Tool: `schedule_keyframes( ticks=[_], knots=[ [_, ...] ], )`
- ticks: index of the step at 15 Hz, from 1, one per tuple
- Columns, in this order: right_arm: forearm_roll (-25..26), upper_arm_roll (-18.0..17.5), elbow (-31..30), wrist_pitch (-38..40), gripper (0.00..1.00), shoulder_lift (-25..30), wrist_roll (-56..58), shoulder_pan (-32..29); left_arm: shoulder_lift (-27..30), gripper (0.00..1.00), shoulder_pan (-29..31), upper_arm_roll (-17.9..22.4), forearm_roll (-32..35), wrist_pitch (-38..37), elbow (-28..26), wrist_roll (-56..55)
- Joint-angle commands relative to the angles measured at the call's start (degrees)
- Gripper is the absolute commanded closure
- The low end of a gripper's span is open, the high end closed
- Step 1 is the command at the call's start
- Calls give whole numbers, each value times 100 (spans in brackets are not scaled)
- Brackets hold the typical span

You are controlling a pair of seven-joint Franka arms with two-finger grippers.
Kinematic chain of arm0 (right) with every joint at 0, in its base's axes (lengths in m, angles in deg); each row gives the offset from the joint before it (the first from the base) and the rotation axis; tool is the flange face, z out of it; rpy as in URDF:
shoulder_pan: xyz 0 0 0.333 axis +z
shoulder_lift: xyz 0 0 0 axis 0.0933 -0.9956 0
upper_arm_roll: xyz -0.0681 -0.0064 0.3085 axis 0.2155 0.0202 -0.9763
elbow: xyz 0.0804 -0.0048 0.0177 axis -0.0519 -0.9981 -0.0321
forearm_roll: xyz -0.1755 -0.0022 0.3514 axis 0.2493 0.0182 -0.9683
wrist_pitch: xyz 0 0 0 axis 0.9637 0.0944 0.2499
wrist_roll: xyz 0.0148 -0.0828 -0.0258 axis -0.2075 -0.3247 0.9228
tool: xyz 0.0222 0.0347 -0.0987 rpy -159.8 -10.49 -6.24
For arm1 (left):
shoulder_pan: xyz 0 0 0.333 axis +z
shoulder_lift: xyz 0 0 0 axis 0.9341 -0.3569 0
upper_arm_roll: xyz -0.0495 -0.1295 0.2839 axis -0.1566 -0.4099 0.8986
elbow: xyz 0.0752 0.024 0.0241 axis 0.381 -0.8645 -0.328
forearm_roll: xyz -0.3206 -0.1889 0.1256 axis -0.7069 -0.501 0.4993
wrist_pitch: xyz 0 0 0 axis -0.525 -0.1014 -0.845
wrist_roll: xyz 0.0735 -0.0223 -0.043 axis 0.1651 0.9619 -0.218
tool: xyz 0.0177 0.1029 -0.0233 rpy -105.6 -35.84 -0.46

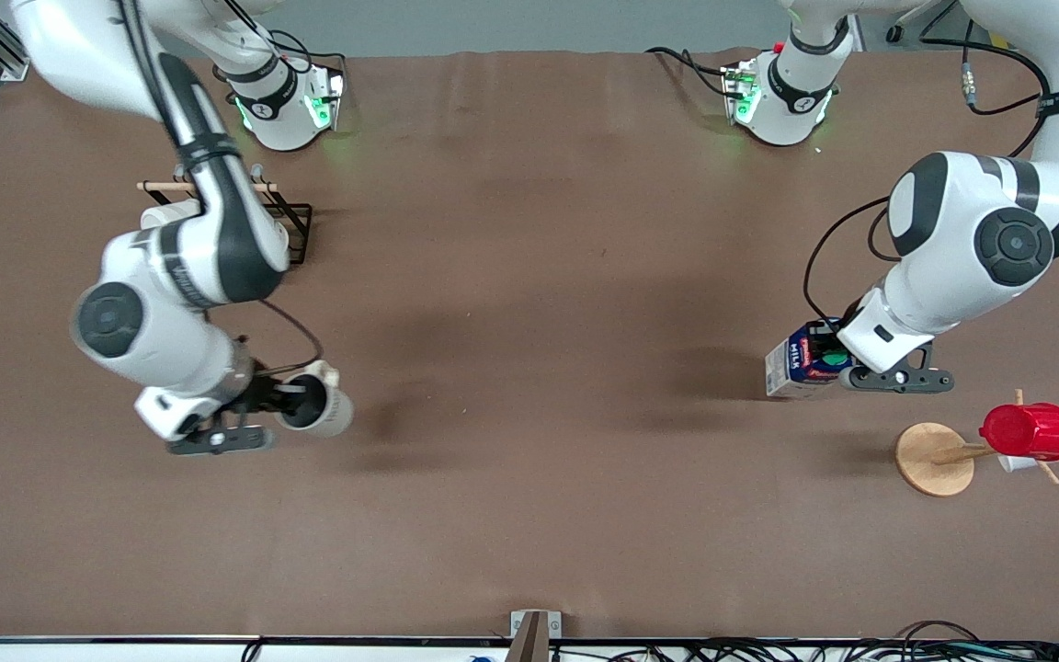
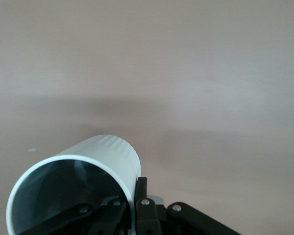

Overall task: Place cup and milk on table
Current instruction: 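Carry the mug and the milk carton toward the table middle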

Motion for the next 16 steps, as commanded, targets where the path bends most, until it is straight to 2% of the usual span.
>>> schedule_keyframes(
  ticks=[1,4,7,9,11,16],
  knots=[
    [-53,60,707,8,100,-691,-573,710,50,76,-10,-174,41,-263,211,-390],
    [-8,68,849,-298,100,-965,-1478,1327,24,76,-19,-385,41,-281,360,-847],
    [-8,86,797,-379,100,-1010,-1762,1732,-38,76,-45,-613,32,-290,562,-1374],
    [148,95,709,-431,99,-1062,-2060,1847,-47,76,-63,-745,32,-281,633,-1708],
    [308,95,569,-817,99,-1141,-2437,1935,-125,76,-124,-859,32,-281,703,-1920],
    [317,95,392,-889,97,-1229,-2684,2233,-625,76,-721,-886,58,-281,1239,-3000]
  ],
)
